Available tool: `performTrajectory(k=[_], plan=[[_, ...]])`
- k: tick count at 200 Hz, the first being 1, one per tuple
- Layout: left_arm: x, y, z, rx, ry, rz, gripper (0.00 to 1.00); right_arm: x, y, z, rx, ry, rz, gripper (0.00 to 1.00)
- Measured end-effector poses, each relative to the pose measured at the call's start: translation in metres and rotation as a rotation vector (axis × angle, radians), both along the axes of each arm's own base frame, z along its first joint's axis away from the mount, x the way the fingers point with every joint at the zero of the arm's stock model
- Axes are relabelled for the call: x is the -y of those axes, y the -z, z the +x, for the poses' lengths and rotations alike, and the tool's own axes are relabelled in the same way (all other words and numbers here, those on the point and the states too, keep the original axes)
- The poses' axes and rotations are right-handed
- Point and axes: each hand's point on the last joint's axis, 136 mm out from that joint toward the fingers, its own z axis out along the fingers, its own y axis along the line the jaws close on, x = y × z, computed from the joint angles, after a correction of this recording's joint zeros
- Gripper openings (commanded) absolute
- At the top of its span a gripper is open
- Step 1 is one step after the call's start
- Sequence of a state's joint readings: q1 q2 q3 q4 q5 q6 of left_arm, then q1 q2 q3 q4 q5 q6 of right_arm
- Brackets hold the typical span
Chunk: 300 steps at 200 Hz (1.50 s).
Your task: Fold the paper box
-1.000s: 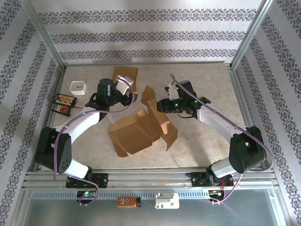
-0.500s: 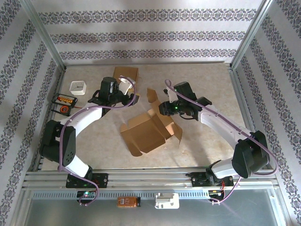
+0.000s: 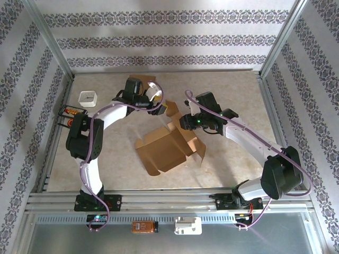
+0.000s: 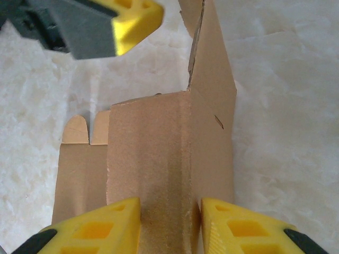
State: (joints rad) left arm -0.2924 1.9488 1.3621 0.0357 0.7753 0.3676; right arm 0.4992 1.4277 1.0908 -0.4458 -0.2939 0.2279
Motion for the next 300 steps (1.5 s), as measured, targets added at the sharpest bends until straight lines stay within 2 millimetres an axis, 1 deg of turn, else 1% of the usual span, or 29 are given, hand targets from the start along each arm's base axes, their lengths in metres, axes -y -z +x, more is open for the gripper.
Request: performTrajectory(k=[10,21,44,63,77,93,110,120,138,162,184,210,253,278,300], plan=[[0.003,0.004,0.004,-0.005,0.014,-0.005,0.73,0.0,0.0,0.0,0.001,0.0,0.0,0.35],[0.006,0.009,0.004,-0.02,0.032,-0.012,0.7,0.0,0.0,0.0,0.0,0.0,0.0,0.35],[0.01,0.025,-0.005,-0.085,0.074,-0.03,0.63,0.002,0.0,0.001,0.0,0.007,0.0,0.36],[0.013,0.031,-0.012,-0.122,0.104,-0.046,0.58,0.004,0.0,0.003,0.0,0.013,0.0,0.36],[0.015,0.034,-0.016,-0.14,0.123,-0.055,0.51,0.006,0.0,0.004,-0.001,0.019,0.0,0.36],[0.018,0.038,-0.019,-0.16,0.134,-0.056,0.38,0.008,0.002,0.005,-0.005,0.025,-0.002,0.37],[0.021,0.043,-0.021,-0.174,0.137,-0.052,0.14,0.01,0.005,0.004,-0.011,0.028,-0.004,0.37],[0.022,0.045,-0.021,-0.191,0.125,-0.052,0.08,0.012,0.007,0.004,-0.015,0.034,-0.005,0.37],[0.025,0.045,-0.023,-0.197,0.115,-0.071,0.06,0.013,0.007,0.006,-0.008,0.042,-0.006,0.37],[0.026,0.045,-0.029,-0.222,0.074,-0.121,0.0,0.015,0.006,0.009,-0.002,0.051,-0.01,0.37],[0.023,0.041,-0.031,-0.242,0.021,-0.148,0.0,0.016,0.006,0.01,0.002,0.055,-0.013,0.37],[0.02,0.034,-0.035,-0.235,-0.048,-0.138,0.0,0.017,0.005,0.013,0.016,0.065,-0.017,0.37],[0.024,0.018,-0.035,-0.189,-0.139,-0.107,0.0,0.024,-0.002,0.018,0.058,0.101,-0.034,0.37],[0.023,0.016,-0.035,-0.187,-0.199,-0.076,0.0,0.031,-0.004,0.022,0.081,0.136,-0.06,0.39],[0.018,0.015,-0.044,-0.202,-0.259,-0.064,0.0,0.037,-0.003,0.025,0.096,0.166,-0.083,0.39]])
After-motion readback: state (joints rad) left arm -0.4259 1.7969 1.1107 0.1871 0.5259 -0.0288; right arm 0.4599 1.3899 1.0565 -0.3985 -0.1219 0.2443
